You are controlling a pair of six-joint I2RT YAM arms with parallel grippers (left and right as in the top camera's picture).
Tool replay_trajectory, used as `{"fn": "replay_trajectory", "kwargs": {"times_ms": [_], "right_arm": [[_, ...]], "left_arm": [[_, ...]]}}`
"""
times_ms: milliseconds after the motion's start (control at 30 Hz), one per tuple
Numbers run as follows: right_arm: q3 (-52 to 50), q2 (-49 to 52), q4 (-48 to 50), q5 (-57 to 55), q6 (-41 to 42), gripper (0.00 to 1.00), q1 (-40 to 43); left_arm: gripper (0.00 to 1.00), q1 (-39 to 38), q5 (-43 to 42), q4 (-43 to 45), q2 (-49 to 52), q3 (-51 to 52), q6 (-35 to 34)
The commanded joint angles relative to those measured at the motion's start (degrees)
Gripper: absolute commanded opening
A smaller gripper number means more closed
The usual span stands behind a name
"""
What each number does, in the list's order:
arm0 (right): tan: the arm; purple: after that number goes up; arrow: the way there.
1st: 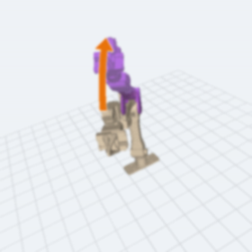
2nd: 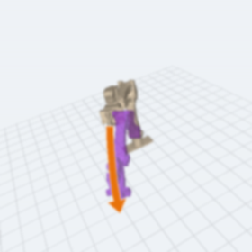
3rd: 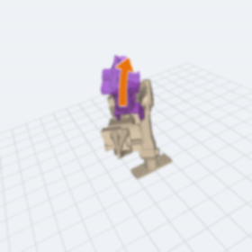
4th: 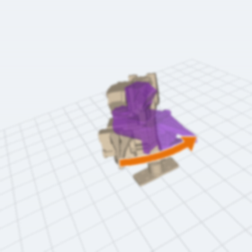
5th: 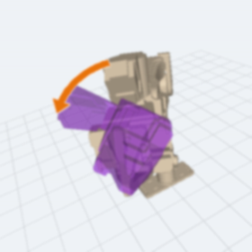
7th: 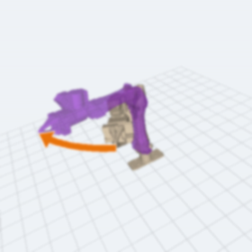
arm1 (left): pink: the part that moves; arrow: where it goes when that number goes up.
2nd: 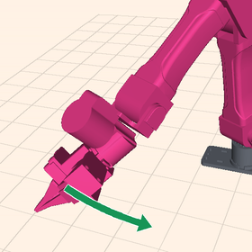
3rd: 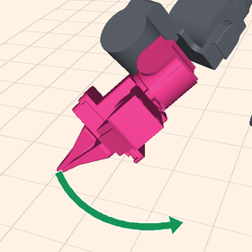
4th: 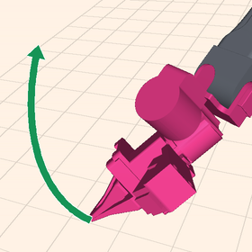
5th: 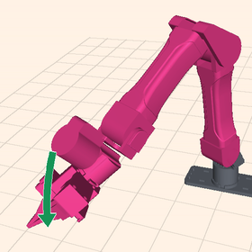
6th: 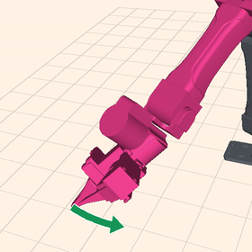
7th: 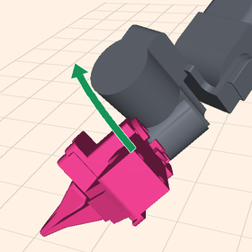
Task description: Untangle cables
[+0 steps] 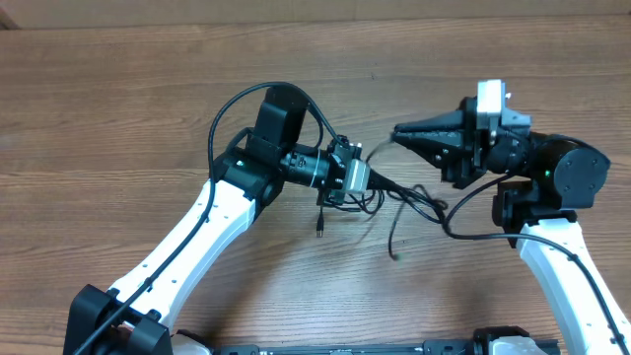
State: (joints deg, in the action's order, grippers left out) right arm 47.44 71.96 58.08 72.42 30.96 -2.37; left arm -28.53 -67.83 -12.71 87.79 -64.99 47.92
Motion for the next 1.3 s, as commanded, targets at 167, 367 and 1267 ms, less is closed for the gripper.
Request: {"fn": "replay_trajectory", "kwargs": {"times_ms": [167, 367, 1267], "right_arm": [[-0.1, 0.1, -4.6, 2.5, 3.8, 0.34, 4.0], [-0.1, 0.1, -10.3, 7.5, 3.8, 0.42, 5.6], [-0.2, 2.9, -26.3, 17.5, 0.3, 0.43, 5.7]], "left_arm": [[0.04, -0.1, 11.2, 0.1, 0.1, -0.7, -0.1], [0.04, 1.6, 11.5, 1.8, 0.1, -0.7, -0.2], [0.04, 5.1, 7.1, 11.2, 0.1, -0.7, -0.4]]}}
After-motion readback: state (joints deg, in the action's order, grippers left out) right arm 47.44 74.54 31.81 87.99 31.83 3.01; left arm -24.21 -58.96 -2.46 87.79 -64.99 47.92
